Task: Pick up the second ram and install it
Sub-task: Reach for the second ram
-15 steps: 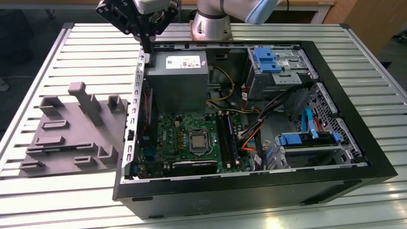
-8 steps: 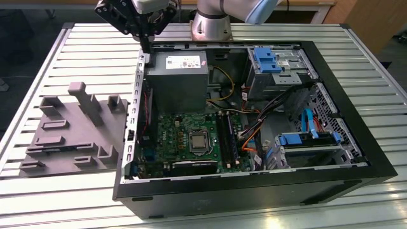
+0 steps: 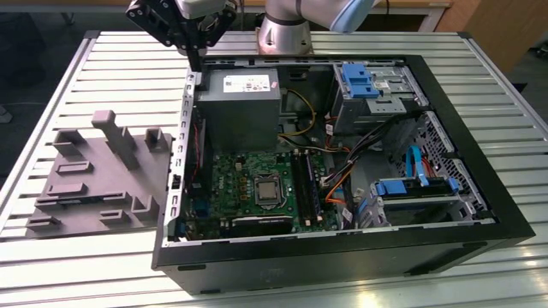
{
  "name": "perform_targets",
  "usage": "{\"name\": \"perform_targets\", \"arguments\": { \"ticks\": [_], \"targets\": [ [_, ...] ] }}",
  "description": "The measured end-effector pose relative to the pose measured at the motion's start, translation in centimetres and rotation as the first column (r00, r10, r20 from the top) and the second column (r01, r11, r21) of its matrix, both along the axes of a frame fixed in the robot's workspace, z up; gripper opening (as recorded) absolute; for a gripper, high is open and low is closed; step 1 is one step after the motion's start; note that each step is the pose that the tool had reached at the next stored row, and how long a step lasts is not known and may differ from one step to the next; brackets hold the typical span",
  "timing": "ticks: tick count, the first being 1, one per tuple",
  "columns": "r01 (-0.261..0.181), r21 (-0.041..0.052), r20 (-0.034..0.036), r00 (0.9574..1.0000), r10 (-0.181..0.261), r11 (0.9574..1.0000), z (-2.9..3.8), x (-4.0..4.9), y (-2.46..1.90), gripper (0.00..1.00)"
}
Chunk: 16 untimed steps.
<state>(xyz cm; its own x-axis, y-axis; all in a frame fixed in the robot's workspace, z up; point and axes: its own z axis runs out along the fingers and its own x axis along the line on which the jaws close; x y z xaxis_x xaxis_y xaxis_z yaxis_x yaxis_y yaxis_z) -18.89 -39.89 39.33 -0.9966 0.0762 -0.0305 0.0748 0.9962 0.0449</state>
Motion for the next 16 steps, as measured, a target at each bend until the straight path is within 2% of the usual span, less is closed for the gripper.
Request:
{"name": "perform_targets", "arguments": {
  "ticks": [16],
  "targets": [
    [0.000,0.0000,0.0000,1.0000,0.000,1.0000,0.00,-0.43,0.00,0.11]
  ]
}}
